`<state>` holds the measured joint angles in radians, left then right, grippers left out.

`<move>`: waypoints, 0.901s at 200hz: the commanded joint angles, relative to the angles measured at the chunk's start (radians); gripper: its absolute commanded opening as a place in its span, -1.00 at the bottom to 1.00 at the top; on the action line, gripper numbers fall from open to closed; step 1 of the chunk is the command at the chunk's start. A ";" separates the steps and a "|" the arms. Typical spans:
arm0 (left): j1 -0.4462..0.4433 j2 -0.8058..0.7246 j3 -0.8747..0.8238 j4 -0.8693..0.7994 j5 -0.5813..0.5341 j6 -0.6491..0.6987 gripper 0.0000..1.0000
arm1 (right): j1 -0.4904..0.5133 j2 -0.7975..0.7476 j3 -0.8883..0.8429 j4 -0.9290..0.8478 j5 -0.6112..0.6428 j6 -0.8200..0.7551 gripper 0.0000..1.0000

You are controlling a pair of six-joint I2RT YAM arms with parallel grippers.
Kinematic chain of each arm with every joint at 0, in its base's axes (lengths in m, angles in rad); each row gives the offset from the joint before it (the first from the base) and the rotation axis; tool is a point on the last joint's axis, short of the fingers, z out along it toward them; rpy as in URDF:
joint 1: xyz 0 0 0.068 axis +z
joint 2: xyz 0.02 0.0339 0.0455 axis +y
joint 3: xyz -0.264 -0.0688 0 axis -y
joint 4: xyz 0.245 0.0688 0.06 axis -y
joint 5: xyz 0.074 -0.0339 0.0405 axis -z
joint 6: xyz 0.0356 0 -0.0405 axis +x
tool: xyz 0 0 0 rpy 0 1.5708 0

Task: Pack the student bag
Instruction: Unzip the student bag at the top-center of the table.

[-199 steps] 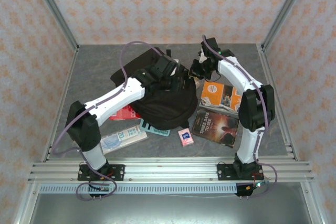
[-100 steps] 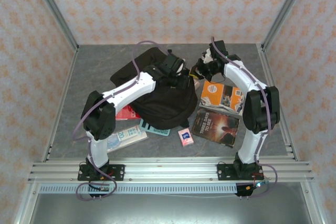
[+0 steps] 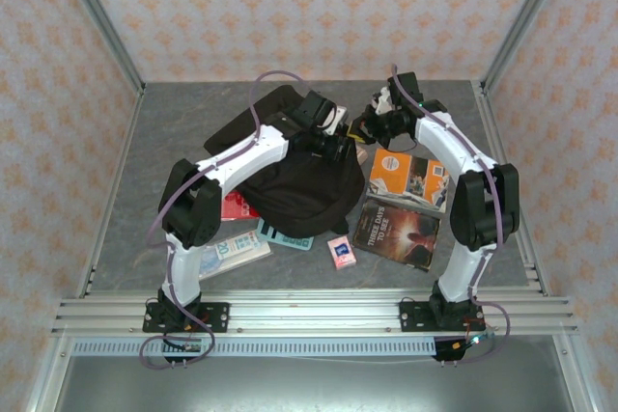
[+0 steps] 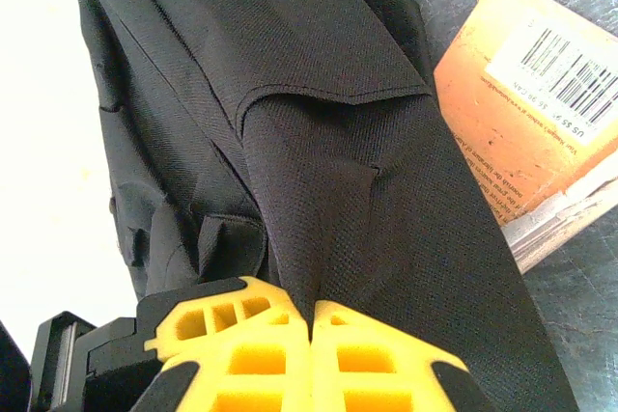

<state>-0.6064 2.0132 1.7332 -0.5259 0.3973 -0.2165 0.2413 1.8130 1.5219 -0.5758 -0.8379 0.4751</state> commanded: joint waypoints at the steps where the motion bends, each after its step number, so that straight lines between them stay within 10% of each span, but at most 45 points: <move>1: -0.007 0.000 0.014 -0.015 0.069 0.043 -0.39 | 0.000 -0.029 0.009 0.037 -0.035 0.004 -1.00; 107: 0.015 -0.039 -0.001 -0.009 0.167 0.055 -0.27 | 0.000 0.003 0.027 0.010 -0.053 -0.018 -1.00; 180: 0.033 -0.090 -0.036 0.039 0.239 0.007 -0.66 | -0.001 0.015 0.033 -0.002 -0.045 -0.027 -1.00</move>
<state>-0.5823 2.0014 1.7229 -0.5251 0.5663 -0.1814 0.2413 1.8236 1.5223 -0.5831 -0.8467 0.4671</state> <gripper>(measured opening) 0.169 0.040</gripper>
